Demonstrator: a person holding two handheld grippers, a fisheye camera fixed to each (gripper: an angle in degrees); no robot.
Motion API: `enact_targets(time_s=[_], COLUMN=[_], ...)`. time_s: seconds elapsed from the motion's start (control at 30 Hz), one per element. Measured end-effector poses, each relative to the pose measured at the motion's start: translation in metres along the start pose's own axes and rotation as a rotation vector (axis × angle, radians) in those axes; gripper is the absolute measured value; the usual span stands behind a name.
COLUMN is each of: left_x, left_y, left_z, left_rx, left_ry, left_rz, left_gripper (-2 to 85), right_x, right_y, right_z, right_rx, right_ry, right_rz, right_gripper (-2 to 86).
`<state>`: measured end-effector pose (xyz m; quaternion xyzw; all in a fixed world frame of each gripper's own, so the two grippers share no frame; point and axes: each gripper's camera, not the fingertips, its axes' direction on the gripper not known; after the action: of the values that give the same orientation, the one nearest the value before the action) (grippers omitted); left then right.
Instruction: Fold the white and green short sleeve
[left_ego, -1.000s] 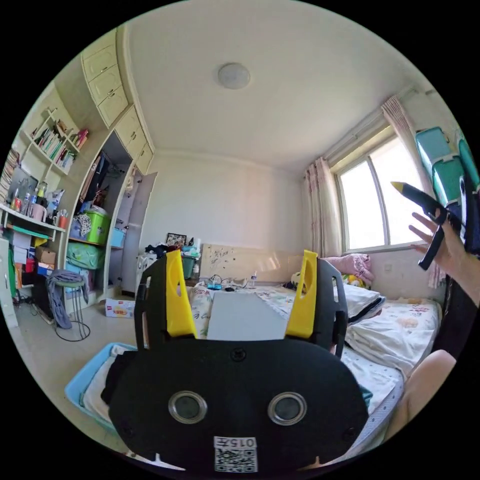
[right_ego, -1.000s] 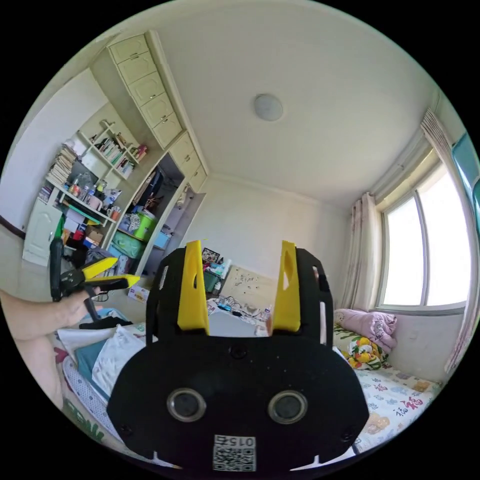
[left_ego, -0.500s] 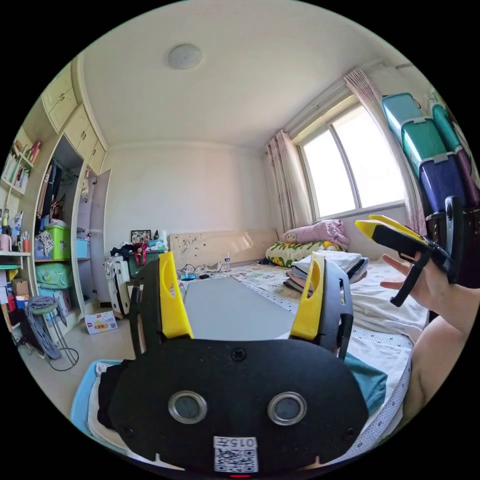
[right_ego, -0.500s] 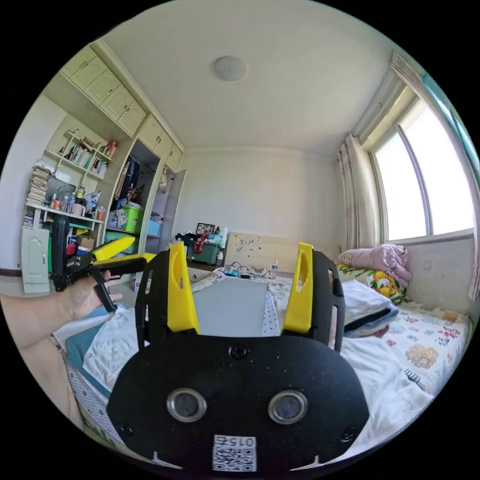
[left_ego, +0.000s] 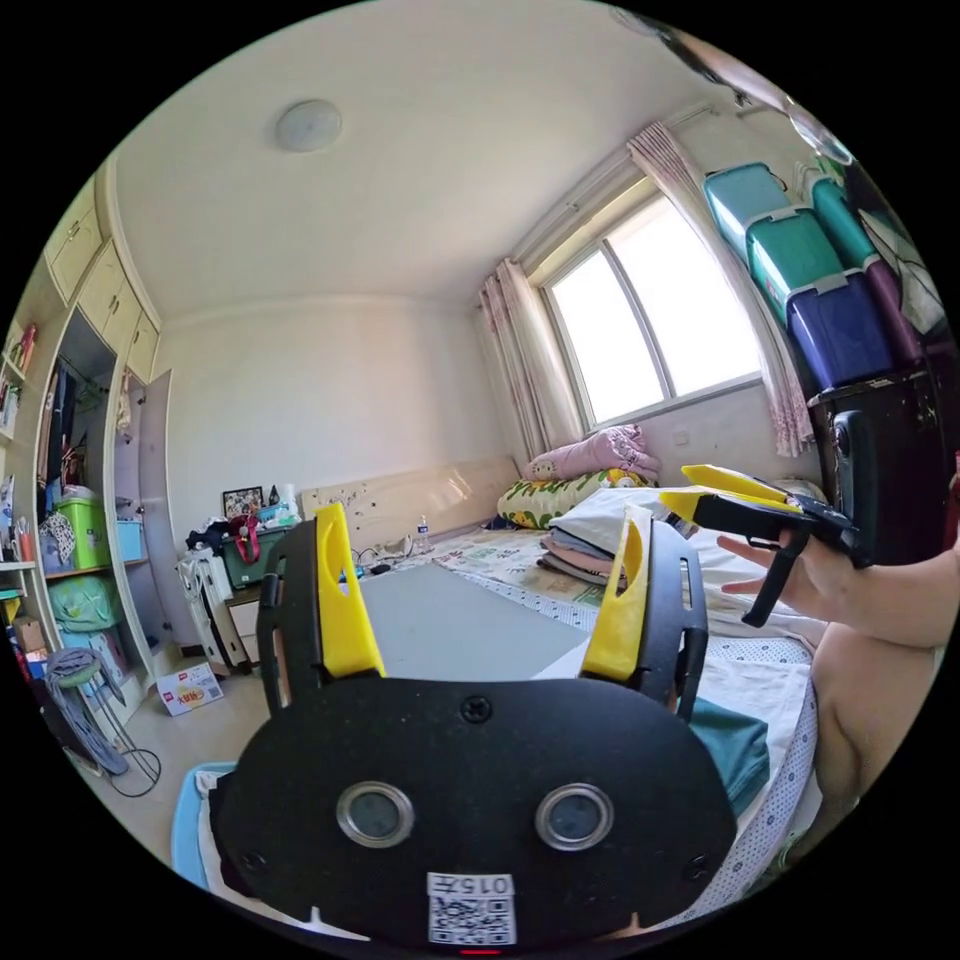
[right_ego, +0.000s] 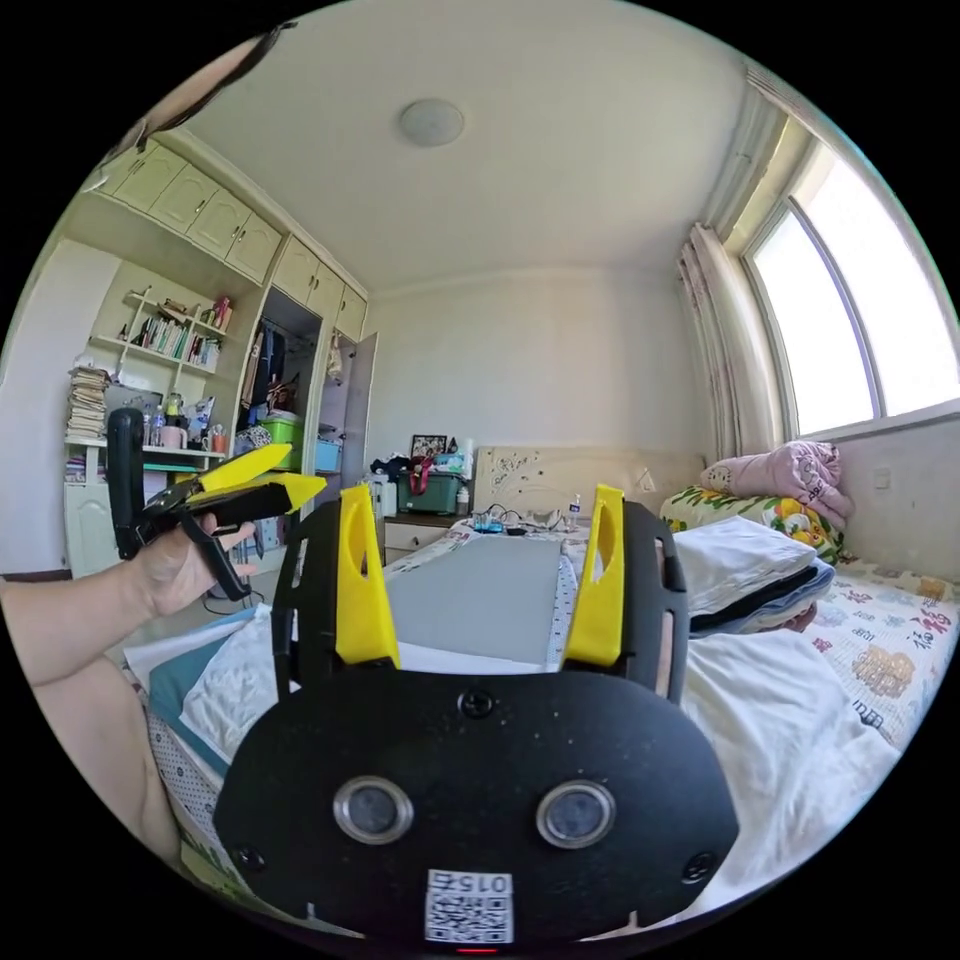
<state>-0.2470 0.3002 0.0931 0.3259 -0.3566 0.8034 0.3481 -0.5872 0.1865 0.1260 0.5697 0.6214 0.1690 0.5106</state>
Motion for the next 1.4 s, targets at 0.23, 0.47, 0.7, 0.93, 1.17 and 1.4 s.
enact_targets(time_s=[0.23,0.47,0.7,0.93,1.17,1.4], left_x=[-0.004,-0.01,-0.016,-0.032,-0.045,-0.051], left_y=[-0.003,-0.006,-0.01,-0.015,-0.025,-0.037], left_z=[-0.002,0.004,0.011,0.02,0.035,0.056], left_rx=[-0.003,-0.013,-0.015,-0.002,-0.012,-0.021], left_ry=[0.026,0.061,0.076,0.061,0.084,0.091], left_rz=[0.016,0.026,0.035,-0.012,-0.011,0.002], left_gripper=[35.4,35.3,35.0,35.2,35.2,34.7], right_x=[-0.029,-0.062,-0.078,-0.096,-0.107,-0.107], right_y=[0.004,0.007,0.01,0.015,0.019,0.022], right_z=[0.002,0.006,0.005,0.006,0.011,0.019], right_rx=[-0.008,-0.013,-0.009,-0.011,-0.012,-0.013], right_ry=[-0.045,-0.078,-0.081,-0.102,-0.086,-0.091], right_rz=[0.01,-0.018,-0.014,-0.015,-0.015,-0.006], right_gripper=[27.5,27.3,27.0,27.0,27.0,26.8])
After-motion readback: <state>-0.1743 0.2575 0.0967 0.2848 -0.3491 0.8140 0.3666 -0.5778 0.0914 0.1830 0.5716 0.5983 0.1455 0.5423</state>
